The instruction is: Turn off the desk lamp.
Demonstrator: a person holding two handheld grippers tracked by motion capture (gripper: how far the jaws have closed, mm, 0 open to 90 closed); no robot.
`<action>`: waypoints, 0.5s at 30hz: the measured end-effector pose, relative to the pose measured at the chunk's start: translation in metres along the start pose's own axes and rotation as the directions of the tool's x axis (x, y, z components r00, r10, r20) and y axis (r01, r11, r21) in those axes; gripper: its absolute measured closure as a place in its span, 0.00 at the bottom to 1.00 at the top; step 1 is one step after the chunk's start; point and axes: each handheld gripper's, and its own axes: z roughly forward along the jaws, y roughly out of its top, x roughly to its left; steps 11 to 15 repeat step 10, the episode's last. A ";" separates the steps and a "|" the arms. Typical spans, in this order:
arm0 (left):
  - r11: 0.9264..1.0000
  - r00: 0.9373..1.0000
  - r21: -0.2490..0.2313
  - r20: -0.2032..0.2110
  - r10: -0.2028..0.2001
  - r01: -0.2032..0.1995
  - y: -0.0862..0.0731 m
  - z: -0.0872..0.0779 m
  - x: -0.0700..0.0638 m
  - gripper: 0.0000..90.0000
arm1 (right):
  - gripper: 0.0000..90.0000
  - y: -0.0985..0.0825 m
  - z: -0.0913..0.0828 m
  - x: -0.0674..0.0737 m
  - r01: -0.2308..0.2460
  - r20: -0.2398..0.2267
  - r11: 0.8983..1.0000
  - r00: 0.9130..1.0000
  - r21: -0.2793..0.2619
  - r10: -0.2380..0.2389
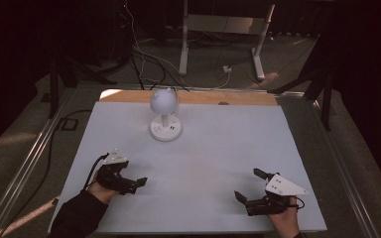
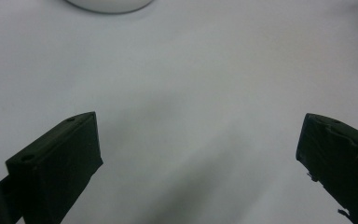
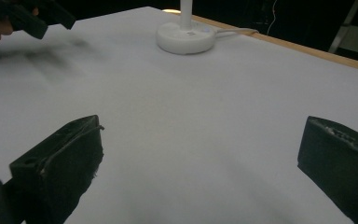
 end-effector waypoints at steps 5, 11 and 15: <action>1.000 1.000 0.003 -0.005 0.024 -0.024 -0.016 -0.002 0.001 0.01 | 0.00 0.000 0.001 0.000 0.001 -0.003 1.000 1.000 0.007 -0.001; 1.000 1.000 -0.020 0.005 0.022 -0.022 -0.020 -0.006 0.004 0.01 | 0.00 0.000 0.001 0.000 0.006 -0.010 1.000 1.000 0.011 -0.005; 1.000 1.000 -0.020 0.005 0.022 -0.022 -0.020 -0.006 0.004 0.01 | 0.00 0.000 0.001 0.000 0.006 -0.010 1.000 1.000 0.011 -0.005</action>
